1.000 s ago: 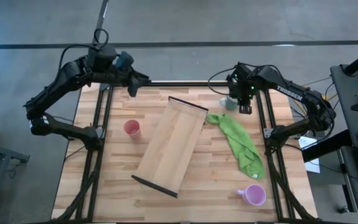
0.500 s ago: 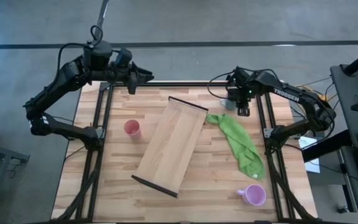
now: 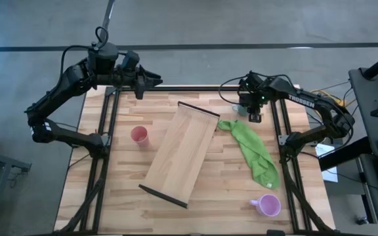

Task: Stack small to large cups/mugs on shelf
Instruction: Put the light blue mug on the shelf

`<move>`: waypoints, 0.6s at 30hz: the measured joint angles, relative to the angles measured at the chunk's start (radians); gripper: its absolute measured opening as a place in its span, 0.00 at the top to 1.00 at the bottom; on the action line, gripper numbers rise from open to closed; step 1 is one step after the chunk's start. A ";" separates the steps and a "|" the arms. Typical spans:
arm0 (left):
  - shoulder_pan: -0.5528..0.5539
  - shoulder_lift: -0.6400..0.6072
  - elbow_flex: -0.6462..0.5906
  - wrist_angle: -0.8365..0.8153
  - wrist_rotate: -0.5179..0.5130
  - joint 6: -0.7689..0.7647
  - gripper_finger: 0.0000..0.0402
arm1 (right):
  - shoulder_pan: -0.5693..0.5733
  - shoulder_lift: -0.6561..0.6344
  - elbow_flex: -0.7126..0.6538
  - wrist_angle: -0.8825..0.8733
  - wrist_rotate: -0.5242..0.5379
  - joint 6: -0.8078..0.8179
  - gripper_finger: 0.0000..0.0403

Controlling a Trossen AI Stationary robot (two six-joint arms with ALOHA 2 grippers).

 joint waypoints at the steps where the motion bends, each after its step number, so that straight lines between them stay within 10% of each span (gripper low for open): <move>1: 0.000 0.000 0.000 0.000 0.000 0.000 0.72 | -0.001 0.000 -0.001 0.002 0.000 0.000 0.75; 18: 0.000 0.000 -0.001 0.029 0.000 0.000 0.72 | -0.006 -0.001 -0.001 0.011 0.000 0.063 0.96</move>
